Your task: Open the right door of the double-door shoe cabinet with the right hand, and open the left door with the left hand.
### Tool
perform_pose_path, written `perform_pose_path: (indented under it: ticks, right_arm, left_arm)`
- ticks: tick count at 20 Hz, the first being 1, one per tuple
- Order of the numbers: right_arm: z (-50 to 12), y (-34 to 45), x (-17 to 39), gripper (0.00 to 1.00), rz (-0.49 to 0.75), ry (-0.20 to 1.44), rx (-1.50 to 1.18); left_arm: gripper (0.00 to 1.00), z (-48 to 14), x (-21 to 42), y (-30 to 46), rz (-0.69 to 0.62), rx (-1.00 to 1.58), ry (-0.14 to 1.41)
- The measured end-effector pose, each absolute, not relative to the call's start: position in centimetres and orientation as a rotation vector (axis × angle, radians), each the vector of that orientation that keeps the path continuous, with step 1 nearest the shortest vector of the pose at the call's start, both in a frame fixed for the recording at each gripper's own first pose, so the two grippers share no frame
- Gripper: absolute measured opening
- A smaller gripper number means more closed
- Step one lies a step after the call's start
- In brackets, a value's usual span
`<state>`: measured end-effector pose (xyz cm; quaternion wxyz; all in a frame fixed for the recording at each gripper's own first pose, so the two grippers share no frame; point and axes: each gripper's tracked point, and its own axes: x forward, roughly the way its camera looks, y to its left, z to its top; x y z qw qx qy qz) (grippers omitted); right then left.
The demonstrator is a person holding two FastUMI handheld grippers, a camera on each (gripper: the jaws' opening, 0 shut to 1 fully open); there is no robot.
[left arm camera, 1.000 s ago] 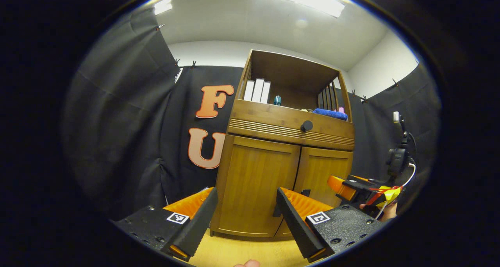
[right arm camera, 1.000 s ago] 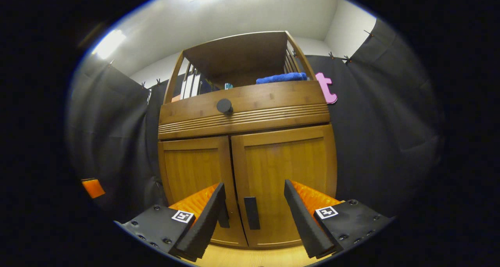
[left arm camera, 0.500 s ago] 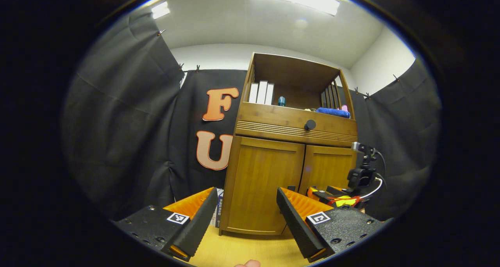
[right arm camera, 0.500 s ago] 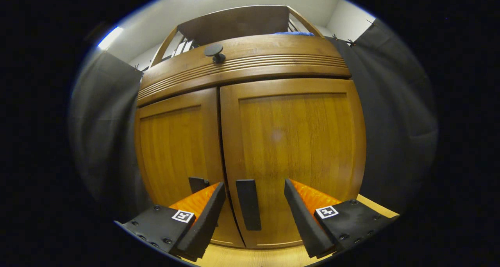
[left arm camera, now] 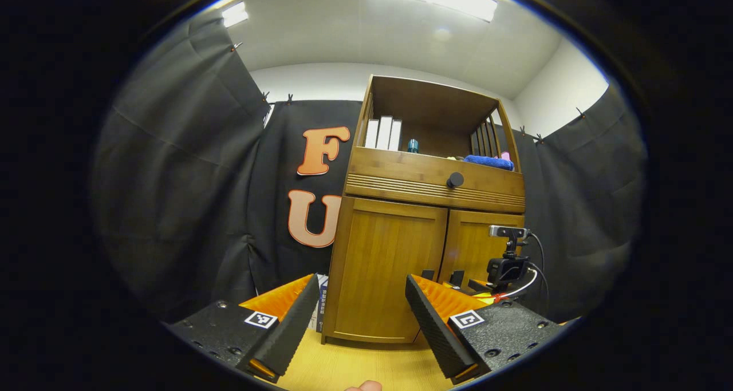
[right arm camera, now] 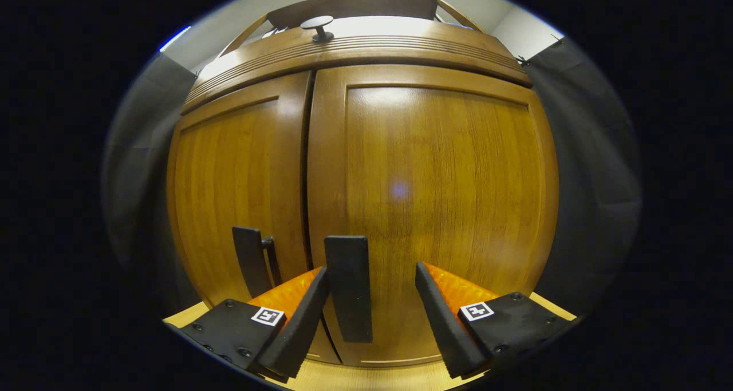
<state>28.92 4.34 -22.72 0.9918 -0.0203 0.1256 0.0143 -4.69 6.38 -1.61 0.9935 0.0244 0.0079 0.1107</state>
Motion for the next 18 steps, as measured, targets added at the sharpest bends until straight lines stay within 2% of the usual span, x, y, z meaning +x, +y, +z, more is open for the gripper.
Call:
perform_pose_path:
  ticks: [2,3,4,5,6,7,8,12,13,14,15,16,17,18]
  right_arm:
    - [-22.7,4.5,29.1,0.9,0.045,0.242,-0.008]
    - [-23.0,4.4,29.2,0.93,0.05,0.241,-0.015]
    - [-22.9,4.3,29.0,0.87,0.053,0.233,-0.023]
    - [-23.0,4.5,28.8,0.94,0.058,0.238,-0.026]
    - [-23.1,4.7,28.8,0.93,0.062,0.249,-0.018]
    - [-23.2,4.8,29.0,0.84,0.062,0.26,-0.012]
    - [-23.3,5.3,28.8,0.82,0.086,0.273,0.004]
    - [-24.0,6.5,28.8,0.41,0.115,0.278,-0.053]
    - [-23.8,6.4,28.1,0.45,0.129,0.274,-0.055]
    - [-24.0,6.7,28.9,0.37,0.141,0.286,-0.017]
    - [-23.7,6.9,28.6,0.32,0.151,0.295,0.012]
    - [-24.2,7.1,29.1,0.32,0.151,0.304,0.026]
    - [-24.0,6.6,28.4,0.26,0.148,0.307,0.009]
    - [-24.0,6.5,28.3,0.3,0.142,0.304,-0.013]
  left_arm:
    - [0.95,-1.8,-4.5,6.3,0.218,0.048,0.018]
    - [0.95,-1.8,-4.4,6.2,0.215,0.045,0.02]
    - [0.95,-2.0,-4.2,6.1,0.212,0.042,0.023]
    - [0.95,-2.2,-4.1,6.0,0.205,0.039,0.027]
    - [0.95,-2.4,-4.0,5.7,0.197,0.035,0.032]
    - [0.92,-2.4,-4.0,5.4,0.189,0.03,0.034]
    - [0.92,-2.4,-4.1,5.2,0.18,0.026,0.035]
    - [0.95,-2.7,-4.5,5.2,0.176,0.036,0.042]
    - [0.91,-2.8,-4.7,5.1,0.175,0.037,0.043]
    - [0.94,-3.0,-4.8,5.0,0.17,0.035,0.046]
    - [0.95,-3.3,-4.8,4.8,0.163,0.029,0.051]
    - [0.92,-3.5,-4.9,4.6,0.157,0.02,0.056]
    - [0.95,-3.6,-5.1,4.4,0.151,0.01,0.06]
    - [0.95,-3.8,-5.1,4.3,0.145,0.002,0.065]
